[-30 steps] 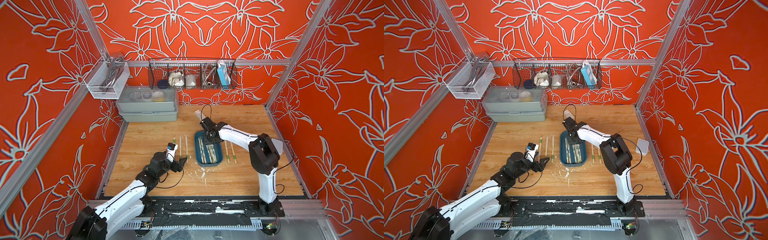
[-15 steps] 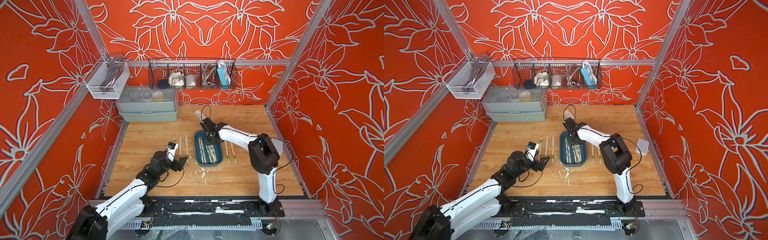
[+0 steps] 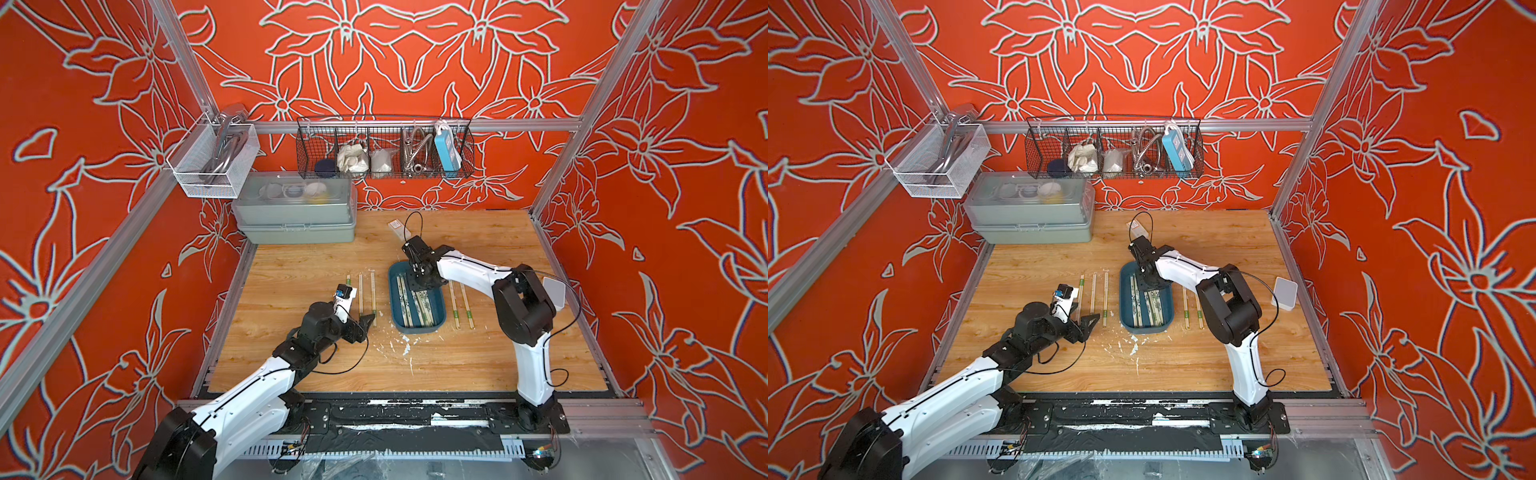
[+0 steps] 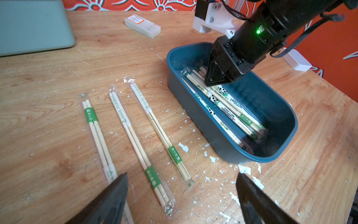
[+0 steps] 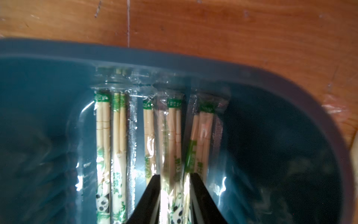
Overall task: Take the paired disposable chopsticks out of the storage box
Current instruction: Pick up the paired disposable chopsticks from the storage box.
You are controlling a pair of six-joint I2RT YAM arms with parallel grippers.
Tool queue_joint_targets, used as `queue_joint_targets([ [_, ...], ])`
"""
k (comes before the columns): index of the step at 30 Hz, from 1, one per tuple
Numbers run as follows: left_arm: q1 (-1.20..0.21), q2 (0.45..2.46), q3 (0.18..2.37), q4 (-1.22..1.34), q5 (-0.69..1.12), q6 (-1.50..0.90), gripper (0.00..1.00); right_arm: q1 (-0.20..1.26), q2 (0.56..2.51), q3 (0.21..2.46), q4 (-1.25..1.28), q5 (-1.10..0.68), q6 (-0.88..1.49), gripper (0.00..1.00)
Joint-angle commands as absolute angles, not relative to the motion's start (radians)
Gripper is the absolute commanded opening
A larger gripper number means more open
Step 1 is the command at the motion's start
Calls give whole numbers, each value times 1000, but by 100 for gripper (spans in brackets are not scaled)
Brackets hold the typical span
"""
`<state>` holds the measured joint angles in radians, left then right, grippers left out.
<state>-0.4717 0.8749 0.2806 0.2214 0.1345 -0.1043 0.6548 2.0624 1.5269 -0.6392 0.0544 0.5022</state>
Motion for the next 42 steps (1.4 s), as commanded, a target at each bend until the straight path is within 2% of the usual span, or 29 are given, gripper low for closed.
queue_joint_targets([
  [1,-474,877,310,227,143,-97,87,650,2097,1518,-635,46,489,30],
  [12,-474,874,309,225,138,-97,87,650,2096,1518,-633,41,492,16],
  [22,-474,879,311,227,141,-97,87,650,2041,1535,-671,36,499,12],
  [34,-474,886,314,224,143,-97,87,650,2014,1549,-697,32,499,12],
  [42,-474,888,315,224,143,-97,87,649,2010,1554,-703,34,494,15],
])
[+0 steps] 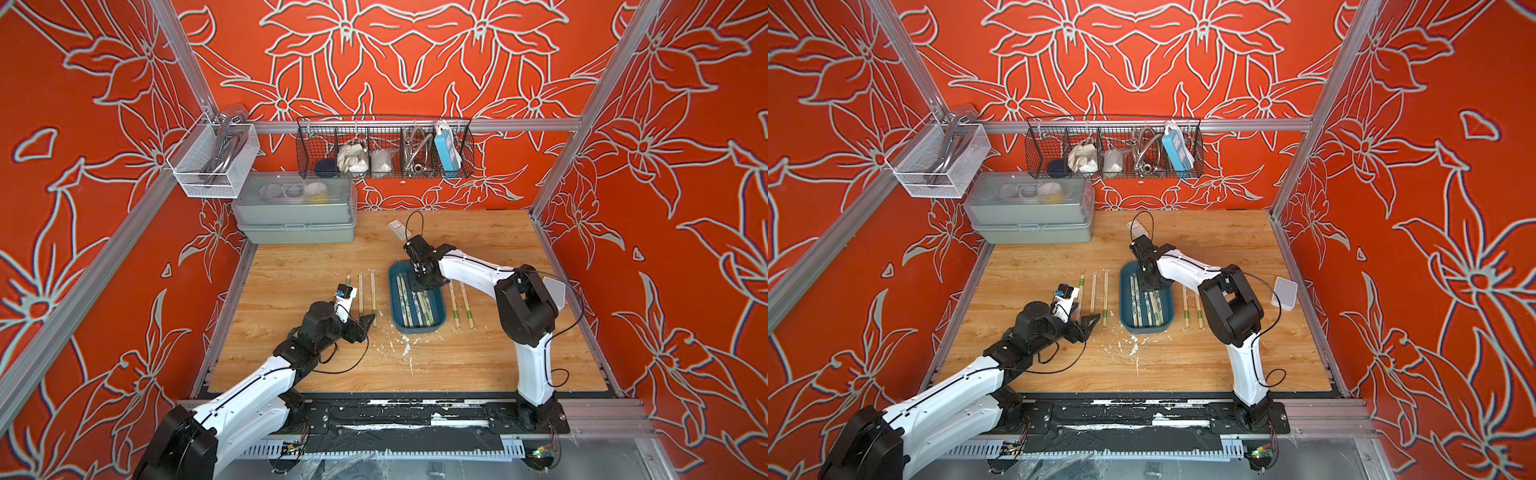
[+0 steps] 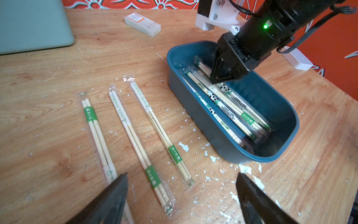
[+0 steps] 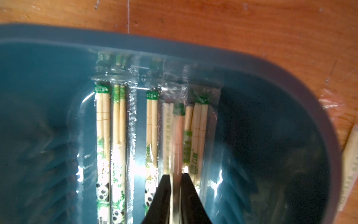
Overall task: Take the paired disposable chopsticks out of the storage box
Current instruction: Pick up the paired disposable chopsticks from the storage box, then place the paired disposable chopsticks at the center of the board.
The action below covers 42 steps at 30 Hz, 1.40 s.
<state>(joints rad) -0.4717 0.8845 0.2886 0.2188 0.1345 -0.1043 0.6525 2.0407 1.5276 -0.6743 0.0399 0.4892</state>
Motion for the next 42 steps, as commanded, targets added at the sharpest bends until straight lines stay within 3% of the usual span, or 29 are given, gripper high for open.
queue_joint_targets([
  [1,-474,888,316,222,143,-97,87,650,2012,1555,-701,32,494,13],
  [25,-474,875,316,221,165,-98,88,621,1837,1528,-693,25,476,8],
  [35,-476,874,313,236,193,-106,90,385,1654,1384,-749,21,353,8],
  [42,-476,880,311,249,203,-109,90,251,1647,1215,-678,27,269,9],
])
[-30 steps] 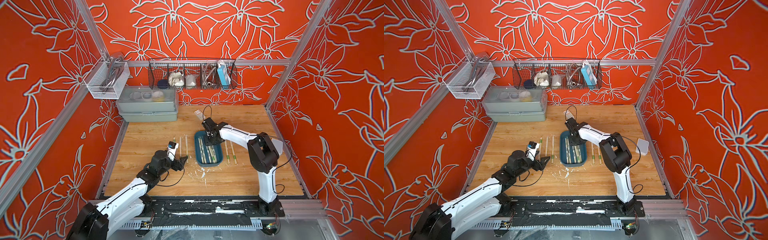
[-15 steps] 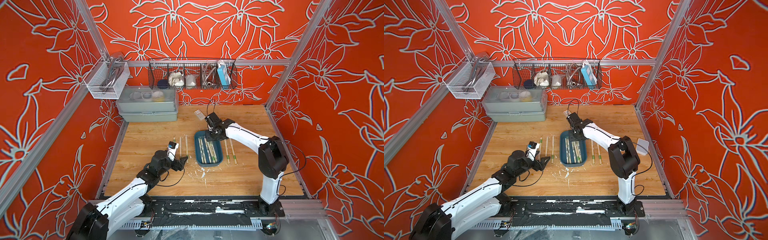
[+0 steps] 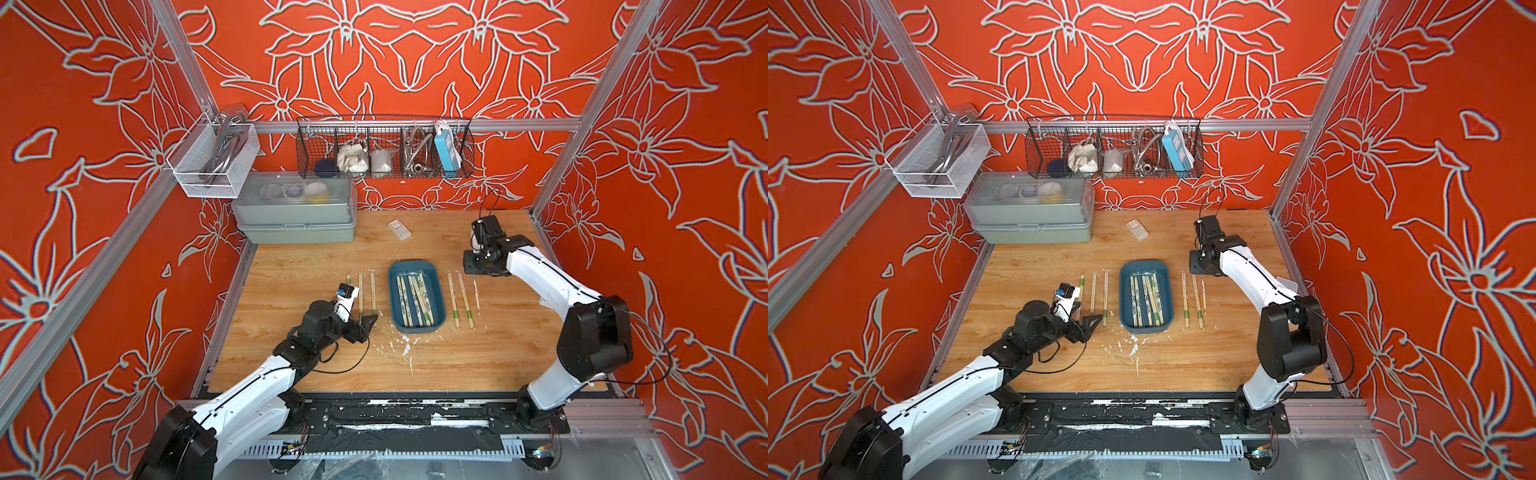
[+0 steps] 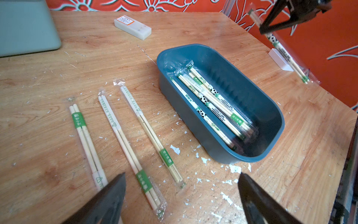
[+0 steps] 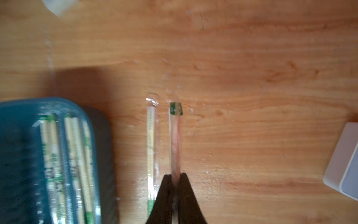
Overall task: Take the paired disposable chopsticks out of the storage box
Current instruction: Place the paired disposable chopsticks at the center of the board.
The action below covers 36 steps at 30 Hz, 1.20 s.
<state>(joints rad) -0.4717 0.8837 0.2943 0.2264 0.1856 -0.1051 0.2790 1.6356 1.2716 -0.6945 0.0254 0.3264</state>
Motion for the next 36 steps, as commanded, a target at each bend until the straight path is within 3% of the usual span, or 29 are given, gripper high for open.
queue_joint_targets([
  [1,-476,880,311,249,204,-109,90,235,1655,1197,-659,19,268,9],
  [12,-476,882,306,255,207,-104,91,192,1789,1151,-537,-31,251,8],
  [36,-477,900,310,258,204,-104,91,192,1866,1199,-513,-12,267,14],
])
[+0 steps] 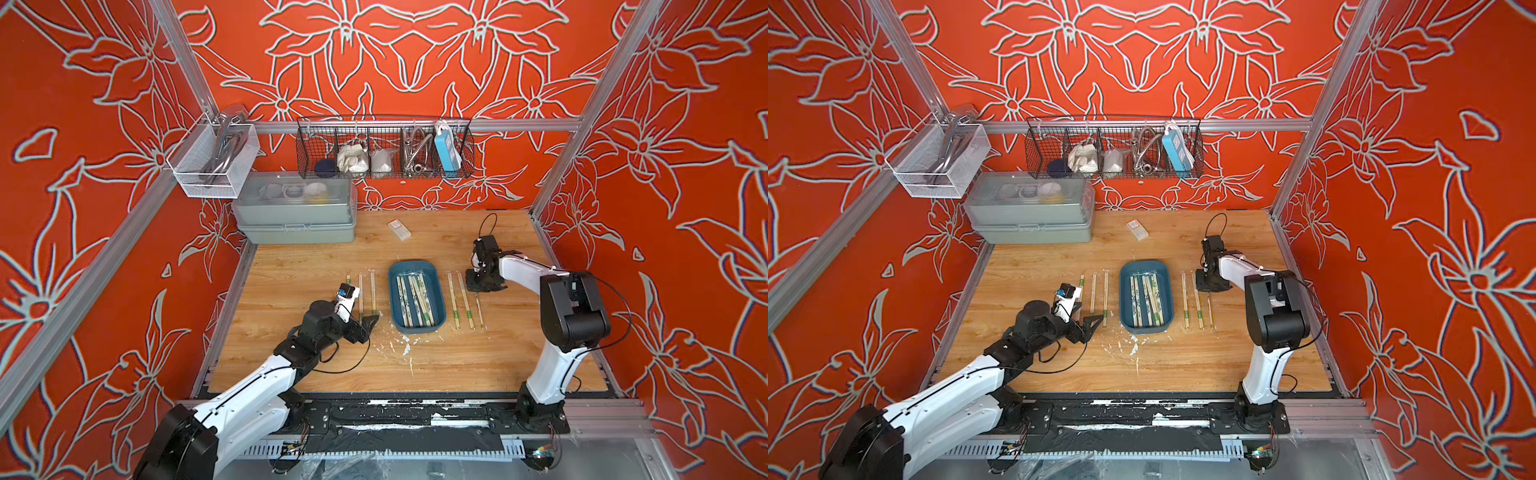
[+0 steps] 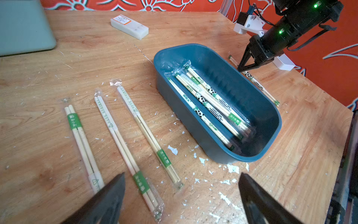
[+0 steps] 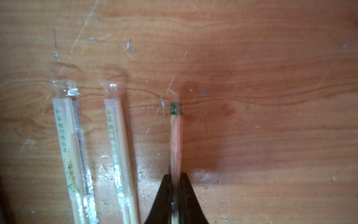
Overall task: Take the paired disposable chopsticks out of the storage box
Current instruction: Place the paired disposable chopsticks at the center of the board.
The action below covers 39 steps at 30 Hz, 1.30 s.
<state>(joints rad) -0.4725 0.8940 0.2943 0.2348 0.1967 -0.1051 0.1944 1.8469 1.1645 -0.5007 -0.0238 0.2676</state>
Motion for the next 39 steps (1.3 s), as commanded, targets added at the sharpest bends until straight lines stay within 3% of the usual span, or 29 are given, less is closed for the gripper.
queue_joint_targets([
  [1,-477,900,310,258,203,-104,91,191,1870,1204,-517,-12,267,14],
  [8,-477,897,311,255,202,-103,91,192,1883,1224,-523,-3,264,14],
  [26,-477,935,318,265,195,-105,92,192,1866,1241,-566,8,259,30],
  [30,-479,929,319,258,192,-106,93,192,1810,1216,-569,-5,275,34],
  [33,-479,917,318,255,186,-117,100,192,1751,1204,-588,-10,278,41],
  [39,-479,828,321,231,116,-242,100,209,1581,1140,-591,-59,279,48],
])
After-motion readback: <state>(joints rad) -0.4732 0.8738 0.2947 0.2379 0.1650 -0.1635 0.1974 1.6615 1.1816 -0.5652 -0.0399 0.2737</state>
